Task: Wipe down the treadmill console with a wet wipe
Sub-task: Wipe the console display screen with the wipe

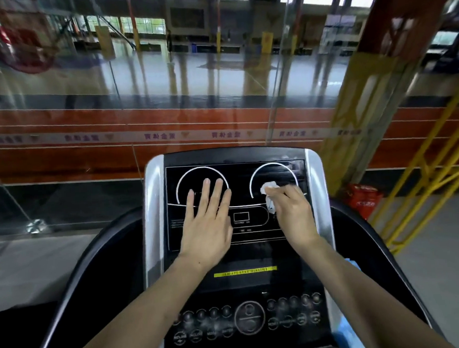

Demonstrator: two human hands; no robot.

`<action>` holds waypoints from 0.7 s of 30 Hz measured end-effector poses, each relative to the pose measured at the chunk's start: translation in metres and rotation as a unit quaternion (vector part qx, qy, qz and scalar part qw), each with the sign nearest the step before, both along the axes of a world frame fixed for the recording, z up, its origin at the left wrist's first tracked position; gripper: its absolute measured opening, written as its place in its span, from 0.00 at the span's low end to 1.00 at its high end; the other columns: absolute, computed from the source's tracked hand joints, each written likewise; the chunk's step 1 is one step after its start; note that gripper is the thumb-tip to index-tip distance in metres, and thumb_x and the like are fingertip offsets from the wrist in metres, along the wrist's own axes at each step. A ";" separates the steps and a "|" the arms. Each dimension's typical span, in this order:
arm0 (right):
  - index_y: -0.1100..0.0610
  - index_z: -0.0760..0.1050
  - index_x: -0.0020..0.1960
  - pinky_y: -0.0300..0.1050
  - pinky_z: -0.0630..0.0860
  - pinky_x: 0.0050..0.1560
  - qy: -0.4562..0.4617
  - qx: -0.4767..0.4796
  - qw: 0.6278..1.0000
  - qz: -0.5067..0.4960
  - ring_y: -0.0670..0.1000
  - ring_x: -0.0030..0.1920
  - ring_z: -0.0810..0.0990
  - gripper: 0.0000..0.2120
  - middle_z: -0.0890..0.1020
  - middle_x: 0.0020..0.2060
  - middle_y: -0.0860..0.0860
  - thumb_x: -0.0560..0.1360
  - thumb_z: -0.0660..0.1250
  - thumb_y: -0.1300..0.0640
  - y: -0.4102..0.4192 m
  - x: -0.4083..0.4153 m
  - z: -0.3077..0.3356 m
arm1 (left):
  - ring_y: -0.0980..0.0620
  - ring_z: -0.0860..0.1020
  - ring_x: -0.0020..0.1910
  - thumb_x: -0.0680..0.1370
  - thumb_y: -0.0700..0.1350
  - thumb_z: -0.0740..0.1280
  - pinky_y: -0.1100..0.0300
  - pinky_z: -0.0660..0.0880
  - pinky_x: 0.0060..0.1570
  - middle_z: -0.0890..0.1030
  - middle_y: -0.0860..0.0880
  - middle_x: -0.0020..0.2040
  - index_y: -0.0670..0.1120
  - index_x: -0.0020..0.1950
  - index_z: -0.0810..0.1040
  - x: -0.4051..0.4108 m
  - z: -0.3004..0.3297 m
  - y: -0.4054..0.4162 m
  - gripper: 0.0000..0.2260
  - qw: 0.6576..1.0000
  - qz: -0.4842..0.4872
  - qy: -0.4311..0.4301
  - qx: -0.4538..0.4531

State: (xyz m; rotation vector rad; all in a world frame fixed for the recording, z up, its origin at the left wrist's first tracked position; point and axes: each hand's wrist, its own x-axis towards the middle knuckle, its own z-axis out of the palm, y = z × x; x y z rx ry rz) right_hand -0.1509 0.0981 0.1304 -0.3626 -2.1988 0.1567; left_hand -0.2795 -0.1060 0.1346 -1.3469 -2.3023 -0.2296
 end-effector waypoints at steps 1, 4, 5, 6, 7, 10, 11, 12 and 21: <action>0.62 0.83 0.61 0.46 0.79 0.50 0.008 -0.004 1.000 -0.018 0.55 0.48 0.79 0.24 0.83 0.47 0.54 0.69 0.75 0.78 0.010 0.008 0.000 | 0.40 0.42 0.85 0.84 0.53 0.54 0.35 0.47 0.81 0.48 0.43 0.86 0.45 0.85 0.53 0.005 0.000 0.006 0.30 1.000 -0.005 -0.001 -0.002; 0.61 0.84 0.60 0.38 0.72 0.54 0.043 -0.021 0.996 -0.071 0.52 0.48 0.76 0.21 0.82 0.44 0.53 0.70 0.75 0.76 0.031 0.029 0.002 | 0.40 0.40 0.85 0.84 0.53 0.51 0.35 0.46 0.81 0.46 0.42 0.86 0.46 0.85 0.52 0.017 -0.002 0.020 0.30 1.000 -0.019 0.002 -0.015; 0.62 0.84 0.59 0.36 0.70 0.55 0.051 -0.024 0.995 -0.083 0.51 0.48 0.74 0.20 0.82 0.42 0.54 0.70 0.75 0.76 0.033 0.034 0.002 | 0.40 0.40 0.85 0.84 0.53 0.51 0.36 0.46 0.81 0.46 0.42 0.86 0.45 0.85 0.52 0.019 -0.003 0.023 0.30 1.000 -0.022 0.004 -0.018; 0.63 0.84 0.59 0.36 0.70 0.55 0.053 -0.023 0.994 -0.093 0.51 0.47 0.74 0.20 0.81 0.42 0.54 0.70 0.75 0.76 0.032 0.037 -0.002 | 0.40 0.40 0.85 0.84 0.53 0.51 0.36 0.47 0.81 0.47 0.42 0.86 0.45 0.85 0.53 0.021 -0.004 0.024 0.30 0.999 -0.023 0.005 -0.021; 0.63 0.84 0.59 0.38 0.72 0.54 0.053 -0.025 0.993 -0.099 0.52 0.48 0.74 0.19 0.81 0.42 0.53 0.71 0.74 0.76 0.029 0.038 -0.006 | 0.40 0.41 0.85 0.84 0.53 0.51 0.36 0.47 0.81 0.47 0.42 0.86 0.45 0.85 0.53 0.022 -0.006 0.024 0.30 0.999 -0.024 0.005 -0.022; 0.64 0.82 0.62 0.52 0.81 0.54 0.065 -0.071 0.990 -0.104 0.59 0.51 0.80 0.18 0.80 0.49 0.53 0.75 0.70 0.76 0.016 0.037 -0.020 | 0.40 0.42 0.85 0.84 0.53 0.54 0.36 0.48 0.82 0.49 0.42 0.86 0.46 0.85 0.55 0.018 -0.009 0.016 0.29 1.000 -0.024 0.002 -0.019; 0.63 0.82 0.63 0.54 0.81 0.54 0.068 -0.085 0.988 -0.111 0.60 0.51 0.80 0.17 0.80 0.49 0.54 0.76 0.69 0.75 0.011 0.035 -0.021 | 0.40 0.43 0.85 0.84 0.53 0.54 0.36 0.48 0.81 0.50 0.42 0.86 0.46 0.85 0.56 0.016 -0.010 0.011 0.29 1.000 -0.021 0.002 -0.017; 0.62 0.82 0.62 0.54 0.81 0.54 0.065 -0.094 0.986 -0.121 0.59 0.50 0.80 0.15 0.81 0.49 0.55 0.77 0.69 0.72 0.005 0.031 -0.023 | 0.40 0.43 0.85 0.84 0.53 0.55 0.36 0.49 0.81 0.50 0.42 0.86 0.46 0.85 0.56 0.012 -0.010 0.006 0.29 1.000 -0.018 0.002 -0.016; 0.65 0.83 0.61 0.50 0.81 0.47 0.065 -0.048 0.997 -0.010 0.57 0.43 0.78 0.16 0.81 0.43 0.55 0.75 0.72 0.74 -0.078 -0.041 -0.022 | 0.41 0.44 0.85 0.83 0.52 0.52 0.37 0.50 0.82 0.53 0.42 0.86 0.44 0.84 0.58 -0.022 -0.018 -0.064 0.29 0.999 0.044 -0.012 0.000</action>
